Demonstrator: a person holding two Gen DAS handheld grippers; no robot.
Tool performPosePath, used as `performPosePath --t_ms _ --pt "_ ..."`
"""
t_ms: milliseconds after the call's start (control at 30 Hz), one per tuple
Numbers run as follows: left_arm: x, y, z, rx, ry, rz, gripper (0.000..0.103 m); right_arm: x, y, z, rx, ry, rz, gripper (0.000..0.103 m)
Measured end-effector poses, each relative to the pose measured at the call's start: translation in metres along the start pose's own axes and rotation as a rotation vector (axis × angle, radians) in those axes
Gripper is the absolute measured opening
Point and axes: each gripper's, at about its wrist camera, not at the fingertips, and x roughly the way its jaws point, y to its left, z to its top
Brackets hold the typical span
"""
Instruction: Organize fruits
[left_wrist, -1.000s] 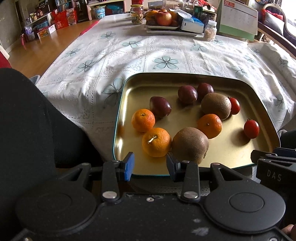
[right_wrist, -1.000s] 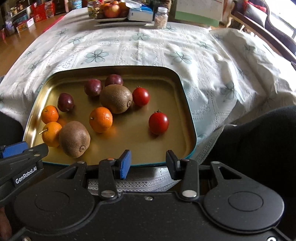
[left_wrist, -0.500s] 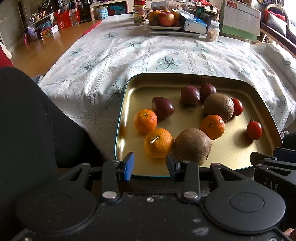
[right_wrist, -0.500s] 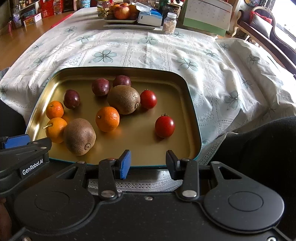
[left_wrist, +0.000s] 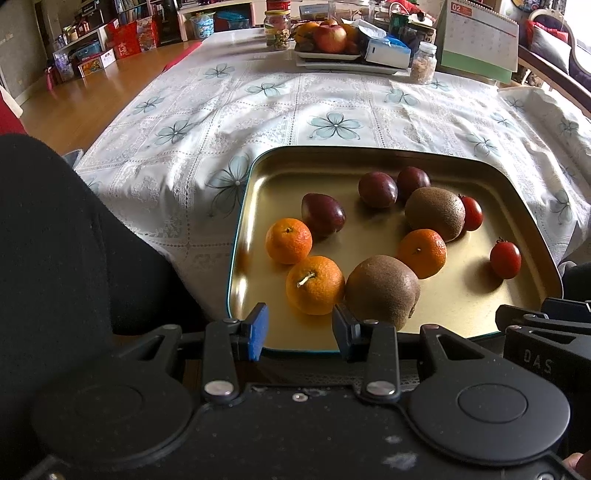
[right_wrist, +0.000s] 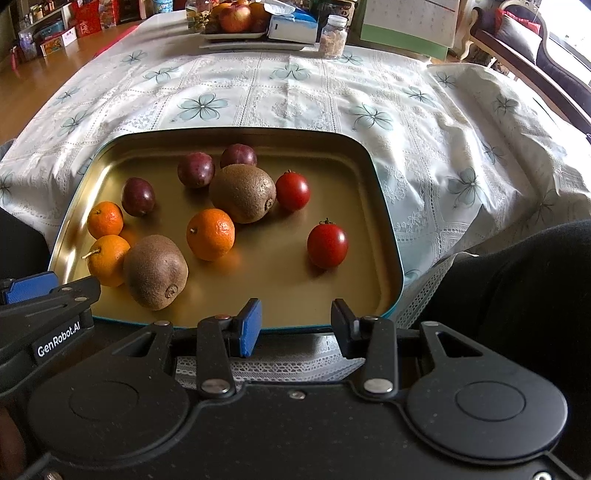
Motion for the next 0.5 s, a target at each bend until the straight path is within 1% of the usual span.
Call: performPosePath --t_ms 500 --pt "-0.0008 -0.0012 -0.0003 0.010 -0.003 -0.007 0.041 0.0010 0.0005 -0.0002 -0.006 0.001 -0.008 0.050"
